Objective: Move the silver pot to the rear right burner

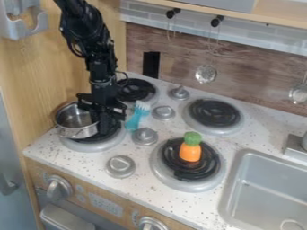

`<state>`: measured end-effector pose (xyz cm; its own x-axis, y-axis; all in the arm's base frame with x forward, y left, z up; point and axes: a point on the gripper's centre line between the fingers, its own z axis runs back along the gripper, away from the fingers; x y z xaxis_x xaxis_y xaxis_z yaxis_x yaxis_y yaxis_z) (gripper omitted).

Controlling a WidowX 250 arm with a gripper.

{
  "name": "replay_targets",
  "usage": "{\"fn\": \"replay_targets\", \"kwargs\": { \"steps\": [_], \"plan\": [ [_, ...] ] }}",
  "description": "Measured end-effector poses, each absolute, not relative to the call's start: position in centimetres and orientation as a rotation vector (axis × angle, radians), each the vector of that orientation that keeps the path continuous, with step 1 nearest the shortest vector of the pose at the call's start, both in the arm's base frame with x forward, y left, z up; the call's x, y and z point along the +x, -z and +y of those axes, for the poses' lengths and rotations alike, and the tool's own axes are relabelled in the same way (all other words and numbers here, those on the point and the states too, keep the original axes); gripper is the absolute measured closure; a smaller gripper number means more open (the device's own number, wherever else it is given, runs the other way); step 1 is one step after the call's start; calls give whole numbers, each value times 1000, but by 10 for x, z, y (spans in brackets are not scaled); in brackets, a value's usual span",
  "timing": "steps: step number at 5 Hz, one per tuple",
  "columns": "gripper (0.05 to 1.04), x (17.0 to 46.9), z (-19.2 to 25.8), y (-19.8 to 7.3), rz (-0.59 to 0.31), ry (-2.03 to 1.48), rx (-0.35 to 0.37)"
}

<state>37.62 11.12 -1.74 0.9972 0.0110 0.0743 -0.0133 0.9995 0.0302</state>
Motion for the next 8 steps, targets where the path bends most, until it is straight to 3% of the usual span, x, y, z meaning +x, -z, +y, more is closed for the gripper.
{"fn": "replay_targets", "kwargs": {
  "steps": [3, 4, 6, 8],
  "plan": [
    [1024, 396, -4, -14, -183, 417, -65],
    [1024, 415, -37, -29, -237, 520, -57],
    [1025, 447, -74, -1, -216, 611, -27],
    [1025, 484, -94, 11, -265, 612, -37]
  ]
}}
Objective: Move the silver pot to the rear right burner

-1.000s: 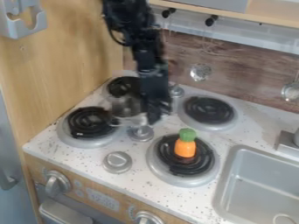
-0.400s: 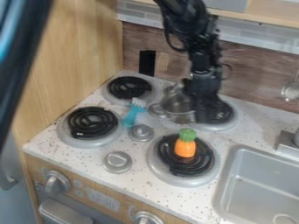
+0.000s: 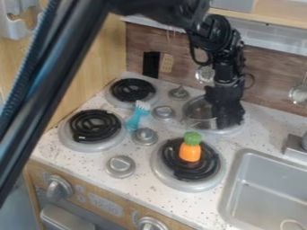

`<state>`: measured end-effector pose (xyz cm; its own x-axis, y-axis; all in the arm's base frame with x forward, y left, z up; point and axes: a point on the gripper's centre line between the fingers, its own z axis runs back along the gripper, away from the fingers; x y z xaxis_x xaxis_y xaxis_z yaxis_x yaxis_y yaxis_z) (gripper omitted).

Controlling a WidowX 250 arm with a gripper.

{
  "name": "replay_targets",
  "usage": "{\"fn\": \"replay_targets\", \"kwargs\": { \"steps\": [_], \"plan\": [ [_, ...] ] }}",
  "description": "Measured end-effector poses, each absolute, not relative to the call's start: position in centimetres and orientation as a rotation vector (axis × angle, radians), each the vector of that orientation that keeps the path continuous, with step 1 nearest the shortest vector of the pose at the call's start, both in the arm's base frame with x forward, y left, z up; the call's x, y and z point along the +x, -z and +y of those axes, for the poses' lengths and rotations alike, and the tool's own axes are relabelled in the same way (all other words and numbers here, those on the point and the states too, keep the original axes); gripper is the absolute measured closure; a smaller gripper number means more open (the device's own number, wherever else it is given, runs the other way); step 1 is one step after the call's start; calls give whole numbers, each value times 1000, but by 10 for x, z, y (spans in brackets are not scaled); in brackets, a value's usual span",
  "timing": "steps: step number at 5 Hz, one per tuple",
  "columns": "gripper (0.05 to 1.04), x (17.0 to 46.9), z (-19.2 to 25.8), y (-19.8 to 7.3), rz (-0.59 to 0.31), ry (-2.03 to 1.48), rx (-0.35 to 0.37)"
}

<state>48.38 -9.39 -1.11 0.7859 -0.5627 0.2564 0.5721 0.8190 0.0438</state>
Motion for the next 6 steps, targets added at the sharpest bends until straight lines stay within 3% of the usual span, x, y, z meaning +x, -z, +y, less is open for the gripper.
{"fn": "replay_targets", "kwargs": {
  "steps": [2, 4, 5, 6],
  "plan": [
    [1025, 516, -99, 10, -317, 602, -22],
    [1009, 530, -97, 14, -323, 573, 1],
    [856, 528, -96, 15, -305, 545, 21],
    [592, 520, -94, 29, -284, 530, 18]
  ]
}}
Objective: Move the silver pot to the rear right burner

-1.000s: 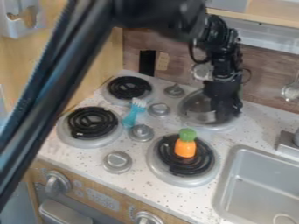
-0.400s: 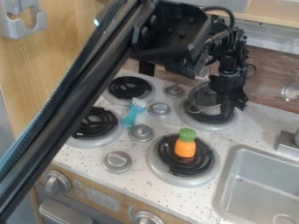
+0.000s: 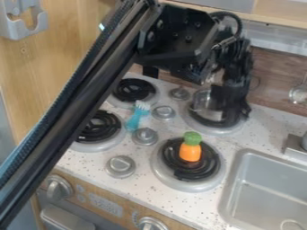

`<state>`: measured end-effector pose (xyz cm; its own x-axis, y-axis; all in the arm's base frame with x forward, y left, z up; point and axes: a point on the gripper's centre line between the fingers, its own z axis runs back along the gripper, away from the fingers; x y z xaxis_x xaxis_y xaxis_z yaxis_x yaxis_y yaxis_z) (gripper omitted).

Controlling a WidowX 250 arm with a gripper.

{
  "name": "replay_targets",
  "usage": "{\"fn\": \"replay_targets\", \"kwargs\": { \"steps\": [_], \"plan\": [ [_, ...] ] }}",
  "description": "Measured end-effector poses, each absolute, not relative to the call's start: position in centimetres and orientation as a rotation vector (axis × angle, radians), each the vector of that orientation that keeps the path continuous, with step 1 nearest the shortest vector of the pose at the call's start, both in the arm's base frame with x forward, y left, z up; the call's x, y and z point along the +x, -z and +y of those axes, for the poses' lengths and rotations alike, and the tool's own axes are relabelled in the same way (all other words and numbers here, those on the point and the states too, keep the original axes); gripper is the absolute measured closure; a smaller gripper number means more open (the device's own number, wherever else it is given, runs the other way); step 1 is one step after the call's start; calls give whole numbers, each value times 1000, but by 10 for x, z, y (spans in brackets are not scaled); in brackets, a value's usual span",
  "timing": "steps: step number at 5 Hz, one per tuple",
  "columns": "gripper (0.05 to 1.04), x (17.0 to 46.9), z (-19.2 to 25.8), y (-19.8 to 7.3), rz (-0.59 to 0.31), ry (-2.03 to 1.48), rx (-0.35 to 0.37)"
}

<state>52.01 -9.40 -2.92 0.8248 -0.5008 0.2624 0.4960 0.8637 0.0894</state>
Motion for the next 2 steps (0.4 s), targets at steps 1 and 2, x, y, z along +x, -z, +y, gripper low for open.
{"fn": "replay_targets", "kwargs": {
  "steps": [1, 2],
  "plan": [
    [276, 512, -94, 23, -300, 523, 8],
    [60, 496, -89, -5, -377, 505, 17]
  ]
}}
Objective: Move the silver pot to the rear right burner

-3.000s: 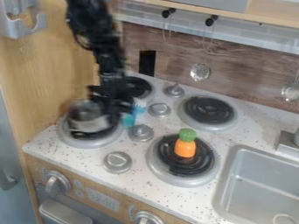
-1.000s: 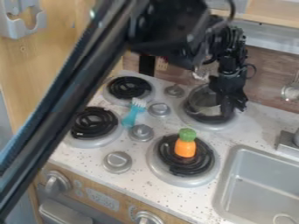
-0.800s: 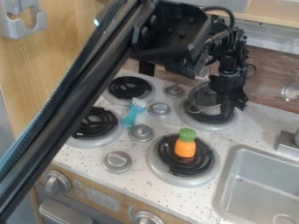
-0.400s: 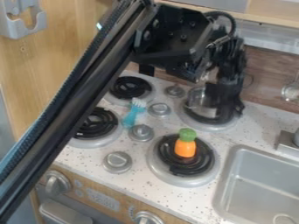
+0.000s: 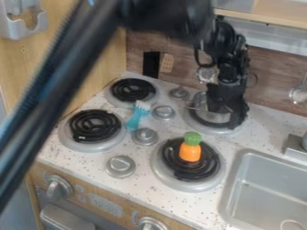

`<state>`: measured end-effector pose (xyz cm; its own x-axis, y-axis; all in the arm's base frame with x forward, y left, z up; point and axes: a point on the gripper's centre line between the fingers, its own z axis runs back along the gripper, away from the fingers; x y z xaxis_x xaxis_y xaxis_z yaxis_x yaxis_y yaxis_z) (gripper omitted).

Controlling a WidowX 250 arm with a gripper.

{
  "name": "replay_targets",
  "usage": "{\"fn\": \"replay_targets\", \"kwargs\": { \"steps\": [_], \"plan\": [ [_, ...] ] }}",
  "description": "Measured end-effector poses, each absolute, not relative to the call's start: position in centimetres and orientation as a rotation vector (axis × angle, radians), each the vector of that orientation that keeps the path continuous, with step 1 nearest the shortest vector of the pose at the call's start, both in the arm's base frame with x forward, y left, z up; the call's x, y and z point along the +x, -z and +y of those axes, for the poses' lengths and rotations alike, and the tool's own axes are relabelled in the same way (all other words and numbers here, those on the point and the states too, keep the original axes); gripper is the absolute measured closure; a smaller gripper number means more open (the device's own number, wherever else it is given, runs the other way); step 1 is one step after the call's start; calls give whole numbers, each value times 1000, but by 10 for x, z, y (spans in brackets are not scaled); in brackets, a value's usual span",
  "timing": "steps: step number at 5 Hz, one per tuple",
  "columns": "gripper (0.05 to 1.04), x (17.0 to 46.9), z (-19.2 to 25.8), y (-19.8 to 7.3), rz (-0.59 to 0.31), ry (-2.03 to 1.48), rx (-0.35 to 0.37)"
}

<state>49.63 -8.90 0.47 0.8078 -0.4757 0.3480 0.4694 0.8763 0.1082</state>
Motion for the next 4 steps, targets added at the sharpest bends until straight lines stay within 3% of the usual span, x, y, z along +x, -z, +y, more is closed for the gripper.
{"fn": "replay_targets", "kwargs": {
  "steps": [1, 2, 4],
  "plan": [
    [76, 476, -79, -36, -473, 475, -5],
    [85, 451, -58, -48, -465, 419, 14],
    [85, 403, -9, -52, -213, 211, 100]
  ]
}}
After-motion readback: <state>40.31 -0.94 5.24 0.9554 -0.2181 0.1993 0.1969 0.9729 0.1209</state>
